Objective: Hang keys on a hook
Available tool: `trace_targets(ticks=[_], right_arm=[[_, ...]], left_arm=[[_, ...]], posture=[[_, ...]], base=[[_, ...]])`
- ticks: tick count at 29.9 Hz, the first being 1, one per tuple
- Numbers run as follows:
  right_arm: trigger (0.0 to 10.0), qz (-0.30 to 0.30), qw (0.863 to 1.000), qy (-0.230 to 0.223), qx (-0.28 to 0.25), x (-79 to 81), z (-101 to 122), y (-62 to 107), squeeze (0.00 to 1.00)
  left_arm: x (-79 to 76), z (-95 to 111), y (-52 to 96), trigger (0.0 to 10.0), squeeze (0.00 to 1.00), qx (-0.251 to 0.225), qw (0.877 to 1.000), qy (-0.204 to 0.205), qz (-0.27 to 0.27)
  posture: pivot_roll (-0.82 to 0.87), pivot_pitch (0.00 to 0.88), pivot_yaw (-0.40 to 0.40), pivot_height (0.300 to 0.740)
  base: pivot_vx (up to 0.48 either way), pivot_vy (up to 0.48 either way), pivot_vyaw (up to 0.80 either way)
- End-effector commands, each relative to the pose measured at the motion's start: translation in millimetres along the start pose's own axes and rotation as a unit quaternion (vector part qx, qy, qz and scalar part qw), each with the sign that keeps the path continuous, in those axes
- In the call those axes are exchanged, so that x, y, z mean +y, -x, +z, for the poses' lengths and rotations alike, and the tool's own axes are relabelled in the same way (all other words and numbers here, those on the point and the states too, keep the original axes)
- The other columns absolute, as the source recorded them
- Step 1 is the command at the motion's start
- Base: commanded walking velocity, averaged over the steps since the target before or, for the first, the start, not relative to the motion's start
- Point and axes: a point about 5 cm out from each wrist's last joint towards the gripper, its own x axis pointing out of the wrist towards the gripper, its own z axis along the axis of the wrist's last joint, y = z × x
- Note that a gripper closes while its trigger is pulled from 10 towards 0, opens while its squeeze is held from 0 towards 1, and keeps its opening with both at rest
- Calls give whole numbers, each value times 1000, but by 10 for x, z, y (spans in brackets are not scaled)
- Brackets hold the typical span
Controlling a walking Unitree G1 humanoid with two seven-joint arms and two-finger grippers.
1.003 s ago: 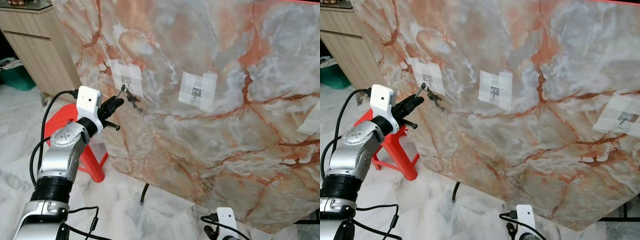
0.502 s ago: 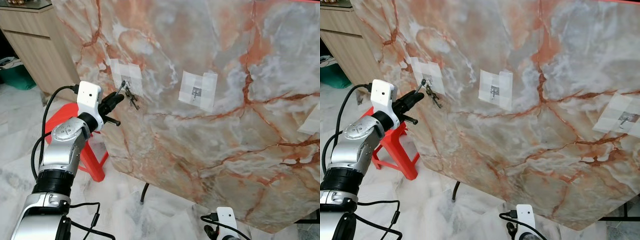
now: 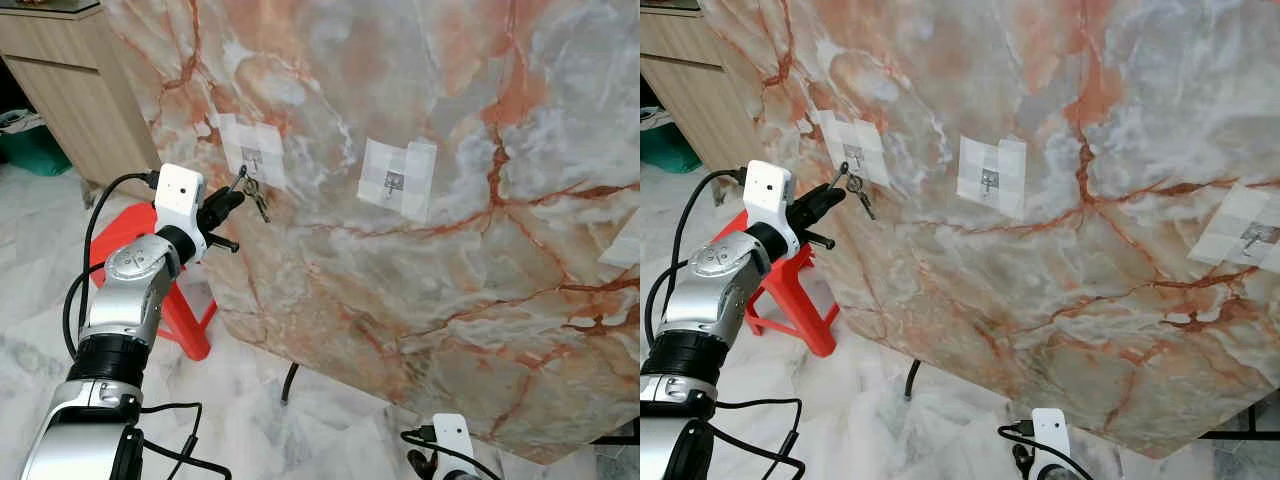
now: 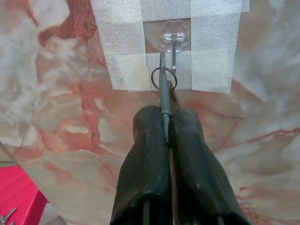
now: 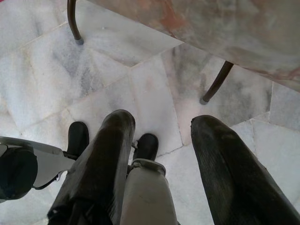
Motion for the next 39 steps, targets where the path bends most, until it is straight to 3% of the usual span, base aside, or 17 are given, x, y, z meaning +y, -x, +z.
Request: trace_targets(ticks=[1,39], right_arm=[[10000,-1,1000,-7,-2,16,8,-4,0],[10000,-1,1000,-8,-1,22,4,-4,0]], left_arm=[[23,41,-18,10000,0,-2,1000,-12,6],[19,129,-94,10000,0,-11,1000,-20,-9]], posture=[[96,61,20,740],[95,66,25,740]], base=[[0,0,0],[0,0,0]])
